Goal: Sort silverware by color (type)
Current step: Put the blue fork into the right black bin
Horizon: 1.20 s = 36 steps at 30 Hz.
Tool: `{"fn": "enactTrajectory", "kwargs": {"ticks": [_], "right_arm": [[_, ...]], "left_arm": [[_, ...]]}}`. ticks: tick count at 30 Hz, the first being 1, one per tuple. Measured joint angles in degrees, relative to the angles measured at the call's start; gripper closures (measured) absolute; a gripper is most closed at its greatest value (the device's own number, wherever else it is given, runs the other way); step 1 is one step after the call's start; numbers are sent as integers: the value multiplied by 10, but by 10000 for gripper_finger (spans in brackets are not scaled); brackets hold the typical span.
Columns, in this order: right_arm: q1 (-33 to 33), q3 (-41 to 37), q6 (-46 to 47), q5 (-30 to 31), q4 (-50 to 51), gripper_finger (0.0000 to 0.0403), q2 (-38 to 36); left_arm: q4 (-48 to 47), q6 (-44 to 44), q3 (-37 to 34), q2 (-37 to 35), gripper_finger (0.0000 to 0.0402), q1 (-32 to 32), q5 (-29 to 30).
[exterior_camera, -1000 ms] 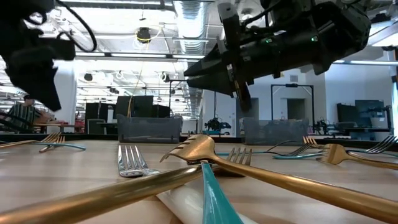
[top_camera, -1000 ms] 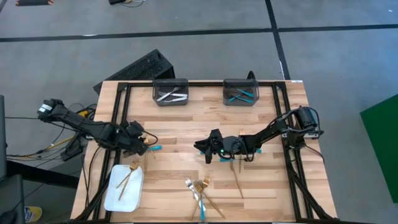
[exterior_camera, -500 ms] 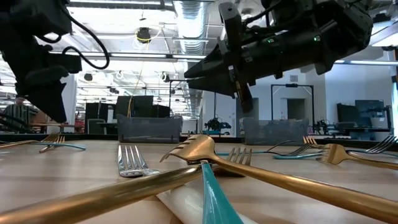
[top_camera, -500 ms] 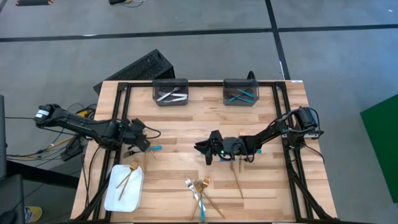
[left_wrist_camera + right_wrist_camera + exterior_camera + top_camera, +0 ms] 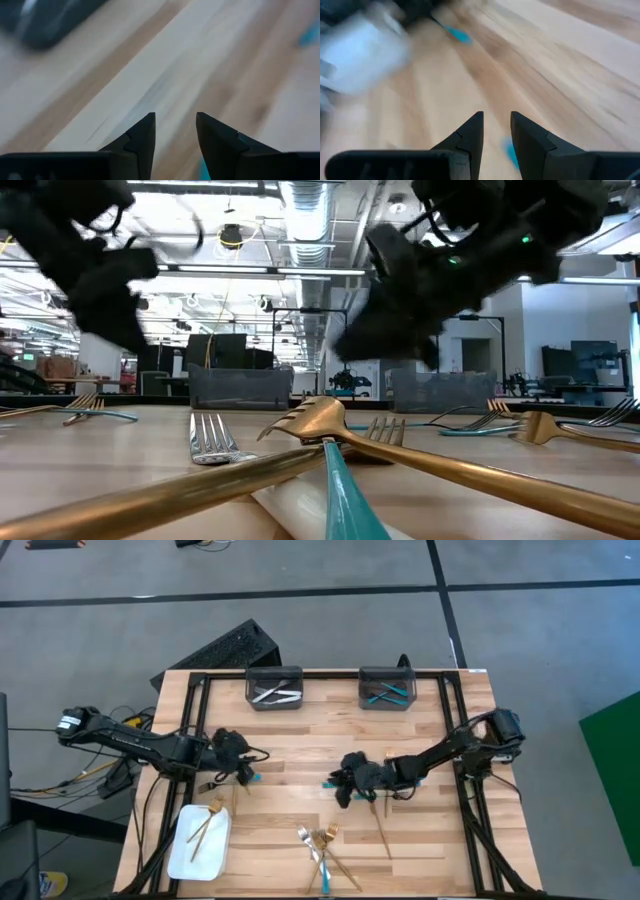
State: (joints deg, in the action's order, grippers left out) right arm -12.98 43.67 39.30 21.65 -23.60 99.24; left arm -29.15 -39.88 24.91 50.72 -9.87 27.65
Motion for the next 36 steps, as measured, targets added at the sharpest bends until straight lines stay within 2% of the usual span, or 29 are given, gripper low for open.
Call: {"fn": "enactTrajectory", "kwargs": {"ticks": [5,9,13,20,28,36], "right_arm": [[-9,-1,27,95,256,280,-88],[-7,-1,47,104,446,280,-147],[-2,-1,41,94,546,280,-168],[20,-1,-6,23,527,280,-153],[37,2,-9,13,538,280,-108],[34,5,-40,-8,545,280,-69]], "left_arm": [[181,158,0,0,273,-2,-3],[258,238,0,0,273,-3,5],[293,258,0,0,273,-2,28],[298,256,0,0,273,-2,32],[283,242,0,11,273,-3,30],[301,242,0,59,273,-7,37]]}}
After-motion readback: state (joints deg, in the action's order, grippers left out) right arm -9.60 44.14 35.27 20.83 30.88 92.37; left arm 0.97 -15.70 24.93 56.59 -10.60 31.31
